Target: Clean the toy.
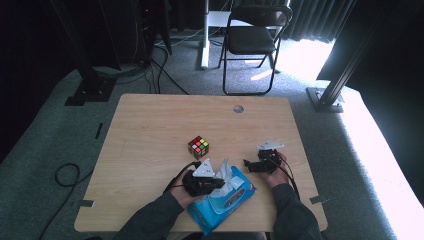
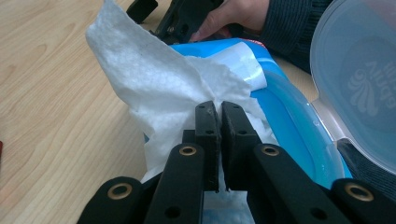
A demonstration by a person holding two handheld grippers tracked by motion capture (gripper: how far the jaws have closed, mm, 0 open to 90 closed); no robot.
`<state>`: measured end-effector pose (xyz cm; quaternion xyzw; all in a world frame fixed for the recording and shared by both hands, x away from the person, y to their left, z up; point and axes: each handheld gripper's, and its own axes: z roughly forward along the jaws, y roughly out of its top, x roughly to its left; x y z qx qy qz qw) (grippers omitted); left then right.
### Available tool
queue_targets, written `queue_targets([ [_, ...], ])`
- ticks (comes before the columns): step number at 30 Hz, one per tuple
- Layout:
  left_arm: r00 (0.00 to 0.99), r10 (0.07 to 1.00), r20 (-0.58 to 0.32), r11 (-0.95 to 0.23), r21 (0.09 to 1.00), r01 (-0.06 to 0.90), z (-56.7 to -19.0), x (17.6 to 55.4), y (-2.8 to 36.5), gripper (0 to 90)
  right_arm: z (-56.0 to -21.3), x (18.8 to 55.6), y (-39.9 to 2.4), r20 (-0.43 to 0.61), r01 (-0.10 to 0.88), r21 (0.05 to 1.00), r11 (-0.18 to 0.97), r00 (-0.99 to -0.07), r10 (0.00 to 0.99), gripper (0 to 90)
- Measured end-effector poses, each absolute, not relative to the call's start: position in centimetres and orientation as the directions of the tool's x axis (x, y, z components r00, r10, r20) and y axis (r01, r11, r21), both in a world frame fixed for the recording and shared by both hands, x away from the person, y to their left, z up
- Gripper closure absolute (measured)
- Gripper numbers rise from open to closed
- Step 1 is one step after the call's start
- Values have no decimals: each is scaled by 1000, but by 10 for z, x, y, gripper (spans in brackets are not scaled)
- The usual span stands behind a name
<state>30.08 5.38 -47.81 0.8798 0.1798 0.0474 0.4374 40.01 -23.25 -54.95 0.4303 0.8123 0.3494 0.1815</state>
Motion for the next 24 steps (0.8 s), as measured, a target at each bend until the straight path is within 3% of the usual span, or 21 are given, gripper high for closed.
queue_targets([
  [12,928,359,-96,-529,798,288,-477,302,57,862,-550,400,-232,6,572,724,385,-564,826,128],
  [24,897,437,-67,-505,807,306,-474,309,68,871,-550,400,-232,6,572,724,385,-564,826,128],
])
